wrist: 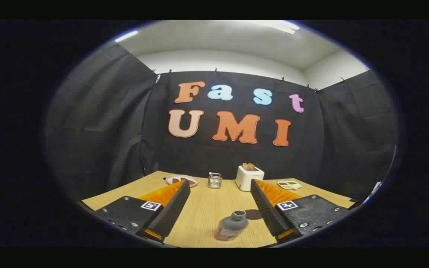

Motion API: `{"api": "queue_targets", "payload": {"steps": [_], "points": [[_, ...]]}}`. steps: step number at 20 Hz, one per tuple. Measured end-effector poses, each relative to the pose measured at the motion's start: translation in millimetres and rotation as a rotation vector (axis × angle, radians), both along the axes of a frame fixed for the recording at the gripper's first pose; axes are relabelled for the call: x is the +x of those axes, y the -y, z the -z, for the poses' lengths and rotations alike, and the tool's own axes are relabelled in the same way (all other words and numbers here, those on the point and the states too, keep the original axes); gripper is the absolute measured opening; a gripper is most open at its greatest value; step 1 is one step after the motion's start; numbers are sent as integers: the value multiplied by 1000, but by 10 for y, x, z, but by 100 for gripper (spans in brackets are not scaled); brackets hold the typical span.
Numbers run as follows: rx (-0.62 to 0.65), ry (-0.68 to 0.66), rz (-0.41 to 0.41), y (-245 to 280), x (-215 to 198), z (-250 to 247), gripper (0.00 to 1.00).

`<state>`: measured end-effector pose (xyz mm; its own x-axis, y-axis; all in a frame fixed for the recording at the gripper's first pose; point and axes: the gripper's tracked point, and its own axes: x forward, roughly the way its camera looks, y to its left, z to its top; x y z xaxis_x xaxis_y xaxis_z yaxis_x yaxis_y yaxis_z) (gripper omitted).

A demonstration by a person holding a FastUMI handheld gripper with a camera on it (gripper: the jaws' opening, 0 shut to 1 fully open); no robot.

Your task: Take the bottle from table, then pour the juice into the cup, finally place the bottle on the coaster

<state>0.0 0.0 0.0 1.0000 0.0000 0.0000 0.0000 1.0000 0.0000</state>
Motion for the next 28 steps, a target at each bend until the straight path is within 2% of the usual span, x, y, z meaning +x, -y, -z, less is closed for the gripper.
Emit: {"api": "queue_targets", "payload": {"steps": [6, 14, 28], "points": [[-29, -33, 16, 183, 112, 106, 96], [32, -24, -5, 326, 190, 120, 96], [97, -93, -9, 258, 150, 959, 94]]}}
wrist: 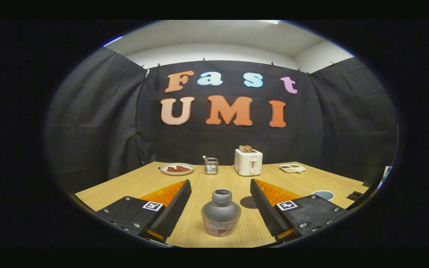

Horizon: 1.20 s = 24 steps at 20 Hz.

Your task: Take the bottle from table, then pour the juice into the cup, finally place the bottle on the coaster

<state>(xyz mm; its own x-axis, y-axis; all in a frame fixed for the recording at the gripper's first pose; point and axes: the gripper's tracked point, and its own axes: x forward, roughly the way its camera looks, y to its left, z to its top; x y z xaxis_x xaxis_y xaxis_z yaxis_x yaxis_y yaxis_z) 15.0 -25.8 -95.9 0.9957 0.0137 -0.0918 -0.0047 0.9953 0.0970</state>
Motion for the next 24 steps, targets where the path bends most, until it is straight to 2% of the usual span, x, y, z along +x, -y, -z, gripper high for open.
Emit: {"api": "queue_targets", "payload": {"steps": [8, 15, 21, 24], "points": [[23, -62, -12, -91, -5, 596, 92], [64, -120, -12, -98, 3, 1008, 84], [65, -85, -55, -196, -1, 1069, 78], [93, -104, -46, -157, 24, 1075, 75]]}}
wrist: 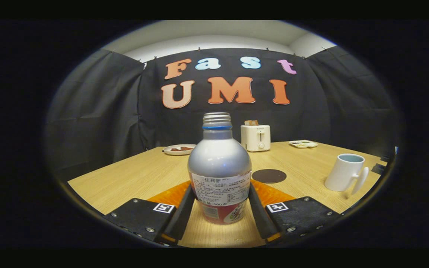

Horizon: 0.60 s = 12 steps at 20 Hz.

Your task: Take the bottle from table, then pour the juice into the cup, finally place the bottle on the coaster

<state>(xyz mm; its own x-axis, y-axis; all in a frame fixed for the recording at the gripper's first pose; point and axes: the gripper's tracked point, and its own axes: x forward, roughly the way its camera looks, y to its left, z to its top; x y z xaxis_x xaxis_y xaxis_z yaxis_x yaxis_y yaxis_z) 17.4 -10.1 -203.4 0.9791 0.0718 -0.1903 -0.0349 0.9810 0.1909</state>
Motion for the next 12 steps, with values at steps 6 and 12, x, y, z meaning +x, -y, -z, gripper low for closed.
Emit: {"api": "queue_targets", "payload": {"steps": [6, 12], "points": [[160, -8, -10, 40, 77, -173, 73], [508, 32, 2, 142, 245, -384, 73]]}}
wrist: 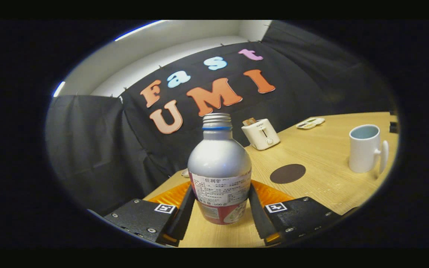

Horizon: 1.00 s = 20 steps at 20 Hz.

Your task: Take the bottle from table, then pour the juice into the cup, finally place the bottle on the coaster

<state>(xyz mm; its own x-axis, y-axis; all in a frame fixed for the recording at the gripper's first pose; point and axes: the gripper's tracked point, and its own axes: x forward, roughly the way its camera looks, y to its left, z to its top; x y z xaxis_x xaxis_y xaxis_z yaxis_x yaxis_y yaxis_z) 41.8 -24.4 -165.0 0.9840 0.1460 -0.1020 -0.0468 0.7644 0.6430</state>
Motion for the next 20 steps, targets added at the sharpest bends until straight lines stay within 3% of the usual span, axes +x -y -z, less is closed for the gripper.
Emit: {"api": "queue_targets", "payload": {"steps": [17, 20], "points": [[677, -53, 211, 667, 384, 29, 72], [761, -44, 239, 787, 272, 42, 72]]}}
